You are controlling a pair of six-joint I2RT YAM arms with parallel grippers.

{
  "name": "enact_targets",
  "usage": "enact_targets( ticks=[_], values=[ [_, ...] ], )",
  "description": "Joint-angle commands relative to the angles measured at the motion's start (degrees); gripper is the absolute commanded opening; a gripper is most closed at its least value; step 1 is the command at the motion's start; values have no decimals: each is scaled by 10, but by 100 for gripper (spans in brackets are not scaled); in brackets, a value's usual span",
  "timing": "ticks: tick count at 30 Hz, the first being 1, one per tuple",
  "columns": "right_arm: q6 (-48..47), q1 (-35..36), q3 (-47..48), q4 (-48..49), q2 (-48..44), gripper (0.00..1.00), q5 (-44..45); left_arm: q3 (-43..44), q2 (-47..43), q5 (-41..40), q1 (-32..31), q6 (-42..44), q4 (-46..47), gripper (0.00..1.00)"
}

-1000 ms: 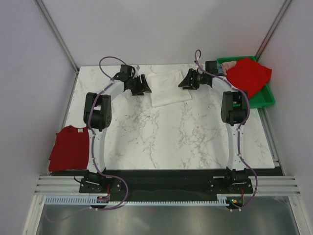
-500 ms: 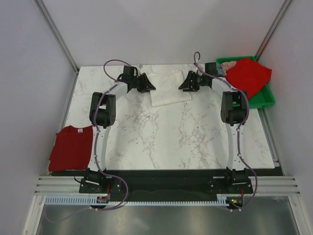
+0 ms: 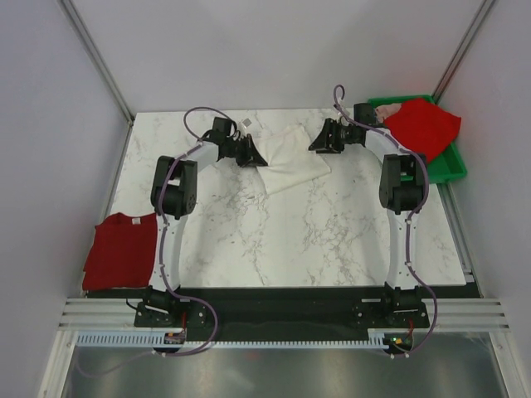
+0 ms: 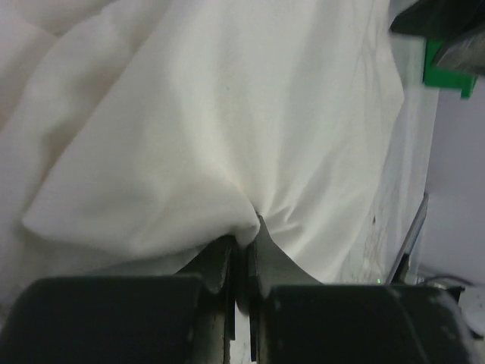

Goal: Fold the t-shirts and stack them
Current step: Neatly place the folded tshirt to the corner

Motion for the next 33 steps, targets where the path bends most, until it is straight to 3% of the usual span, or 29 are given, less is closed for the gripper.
enact_targets(
  ticks=[1, 3, 8, 13, 22, 25, 33],
  values=[
    [-39, -34, -4, -20, -78, 59, -5, -47, -90, 68, 14, 121, -162, 2],
    [-45, -49, -17, -24, -96, 59, -2, -81, -134, 76, 32, 185, -261, 2],
    [-67, -72, -43, -42, -132, 59, 3, -222, -266, 9, 52, 339, -366, 2],
    [-74, -82, -58, -52, -161, 59, 8, -277, -373, -59, 85, 435, -493, 2],
    [-73, -81, -63, -52, -178, 59, 8, -321, -512, -169, 135, 520, -606, 2],
    [-71, -82, -65, -52, -181, 59, 6, -328, -551, -203, 196, 541, -645, 2],
    [-56, -82, -75, -44, -181, 59, -7, -358, -674, -282, 266, 612, -686, 2]
  ],
)
